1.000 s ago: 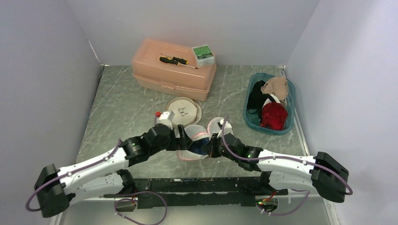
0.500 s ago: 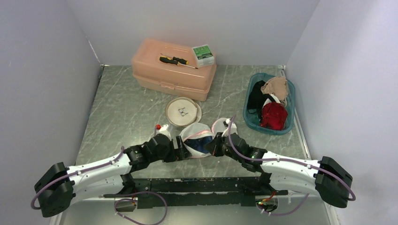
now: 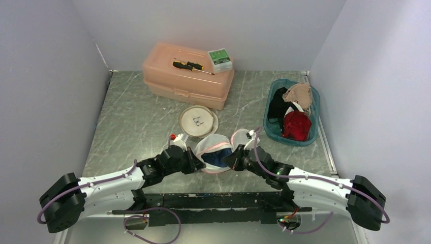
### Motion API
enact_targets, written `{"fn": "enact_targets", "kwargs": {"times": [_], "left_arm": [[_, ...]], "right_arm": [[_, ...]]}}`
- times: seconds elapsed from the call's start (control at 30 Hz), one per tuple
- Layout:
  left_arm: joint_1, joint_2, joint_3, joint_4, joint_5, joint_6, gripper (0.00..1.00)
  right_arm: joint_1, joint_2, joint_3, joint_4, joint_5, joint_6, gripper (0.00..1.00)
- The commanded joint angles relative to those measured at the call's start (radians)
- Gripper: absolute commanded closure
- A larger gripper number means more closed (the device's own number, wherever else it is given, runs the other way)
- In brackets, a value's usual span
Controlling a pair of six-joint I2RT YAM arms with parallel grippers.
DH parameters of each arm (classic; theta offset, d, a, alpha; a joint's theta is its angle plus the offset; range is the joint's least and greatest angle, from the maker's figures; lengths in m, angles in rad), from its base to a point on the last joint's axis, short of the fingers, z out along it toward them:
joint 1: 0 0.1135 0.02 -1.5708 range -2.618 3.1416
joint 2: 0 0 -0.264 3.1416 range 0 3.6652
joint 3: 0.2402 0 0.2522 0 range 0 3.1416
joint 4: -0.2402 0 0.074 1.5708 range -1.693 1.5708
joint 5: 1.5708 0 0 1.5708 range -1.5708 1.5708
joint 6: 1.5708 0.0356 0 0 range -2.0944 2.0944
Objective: Unzip the laundry bag and remove the bra
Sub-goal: Pick up the bra from the laundry bag.
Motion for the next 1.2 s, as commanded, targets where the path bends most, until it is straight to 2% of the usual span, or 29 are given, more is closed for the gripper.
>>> {"fn": "enact_targets", "kwargs": {"times": [0.0,0.13,0.23,0.43,0.57,0.67,0.77,0.97,1.07,1.17], "left_arm": [[0.0,-0.015,-0.009,0.021,0.008,-0.012,0.97],[0.0,-0.038,-0.033,0.009,0.008,-0.022,0.97],[0.0,-0.025,-0.038,-0.007,0.008,-0.018,0.97],[0.001,0.017,-0.039,-0.021,-0.023,0.001,0.97],[0.0,0.033,0.009,-0.103,-0.12,0.042,0.97],[0.0,0.024,0.051,-0.206,-0.191,0.051,0.98],[0.0,0.005,0.089,-0.283,-0.245,0.059,0.97],[0.002,-0.025,0.132,-0.389,-0.305,0.078,0.97],[0.003,-0.027,0.121,-0.364,-0.285,0.083,0.97],[0.002,-0.01,0.1,-0.323,-0.246,0.078,0.97]], "right_arm": [[-0.015,-0.086,-0.007,0.053,0.05,0.041,1.0],[-0.032,-0.176,-0.055,0.08,0.099,0.07,1.0],[-0.056,-0.204,-0.069,0.119,0.059,0.08,1.0],[-0.093,-0.184,-0.063,0.222,-0.121,0.089,1.0],[-0.111,-0.156,-0.033,0.246,-0.271,0.09,1.0],[-0.129,-0.154,0.02,0.171,-0.38,0.06,1.0],[-0.139,-0.184,0.084,0.001,-0.431,-0.013,1.0],[-0.161,-0.225,0.193,-0.274,-0.437,-0.134,1.0],[-0.161,-0.206,0.178,-0.304,-0.389,-0.131,1.0],[-0.163,-0.203,0.101,-0.202,-0.373,-0.074,1.0]]}}
